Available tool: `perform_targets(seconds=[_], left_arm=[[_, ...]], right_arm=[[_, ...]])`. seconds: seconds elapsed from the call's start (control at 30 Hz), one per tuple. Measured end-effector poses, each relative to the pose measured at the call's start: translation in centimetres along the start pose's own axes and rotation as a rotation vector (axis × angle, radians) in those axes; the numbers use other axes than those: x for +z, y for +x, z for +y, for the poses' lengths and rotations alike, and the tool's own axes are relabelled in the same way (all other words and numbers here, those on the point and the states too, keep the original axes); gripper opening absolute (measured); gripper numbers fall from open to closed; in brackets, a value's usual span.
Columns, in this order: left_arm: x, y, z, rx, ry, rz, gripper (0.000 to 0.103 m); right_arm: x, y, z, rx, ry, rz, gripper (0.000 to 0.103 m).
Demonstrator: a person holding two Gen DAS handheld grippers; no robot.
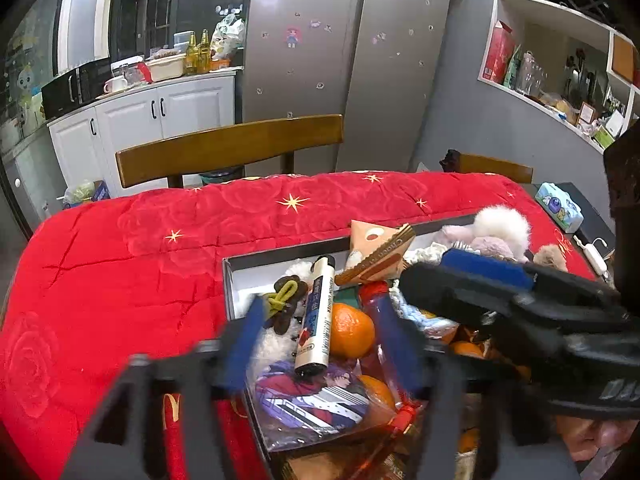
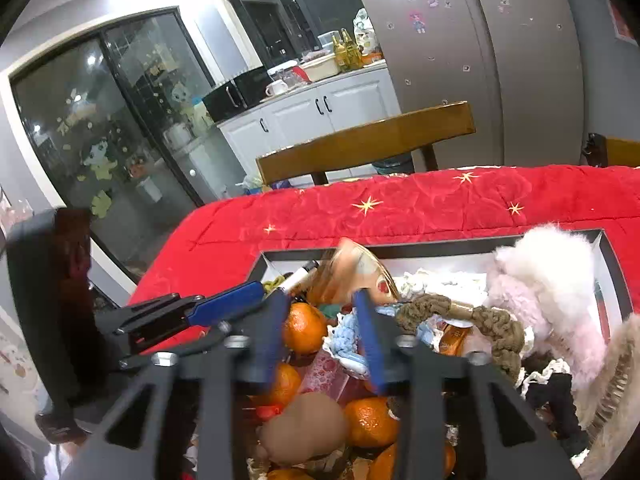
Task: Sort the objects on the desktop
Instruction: 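Lower both held items into the black box and open both tools, then withdraw both open tools from the box toward the loose items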
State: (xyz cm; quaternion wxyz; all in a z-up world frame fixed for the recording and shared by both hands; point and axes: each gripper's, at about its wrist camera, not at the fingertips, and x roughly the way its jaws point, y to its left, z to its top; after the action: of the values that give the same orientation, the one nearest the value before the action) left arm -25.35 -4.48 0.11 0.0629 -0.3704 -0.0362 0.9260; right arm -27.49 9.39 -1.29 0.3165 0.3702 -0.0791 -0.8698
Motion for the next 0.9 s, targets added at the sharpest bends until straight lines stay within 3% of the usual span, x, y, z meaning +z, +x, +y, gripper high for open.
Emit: perform_targets(seconds=[0.1,0.13,0.17,0.23,0.33,0.67,0.9], left_arm=[[0.2,-0.7,-0.3,0.007,0.013,-0.019,0.094],[0.3,-1.0,-0.3,-0.005,0.007,-0.025,0.098],[0.4,-1.2,-0.2,-0.013,-0.001,-0.031,0.103],[0.6,-1.7,0.0,-0.020,-0.017,-0.047,0.103],[0.9,-2.0,0.2,-0.015,-0.024,-0.062,0.103],[1.2,-3.3,0.2,0.030,-0.016,-0.103,0.103],[1.1,-8.3,-0.2,0.076,-0.023,-0.183,0.103]], right_arm=[[0.4,-0.9,0.0,0.027,0.007,-0.038,0.058],[0.6,-1.3,0.1,0.042,0.004,-0.049,0.068],[0.8,-1.6,0.1,0.050,0.003,-0.056,0.087],[1.1,-2.3,0.0,0.065,0.006,-0.081,0.103],[1.3,-3.2,-0.1,0.072,0.016,-0.133,0.103],[1.3,-3.2,0.7,0.050,-0.017,-0.116,0.103],[1.2,-5.6,1.7,0.046,-0.028,-0.145,0.103]])
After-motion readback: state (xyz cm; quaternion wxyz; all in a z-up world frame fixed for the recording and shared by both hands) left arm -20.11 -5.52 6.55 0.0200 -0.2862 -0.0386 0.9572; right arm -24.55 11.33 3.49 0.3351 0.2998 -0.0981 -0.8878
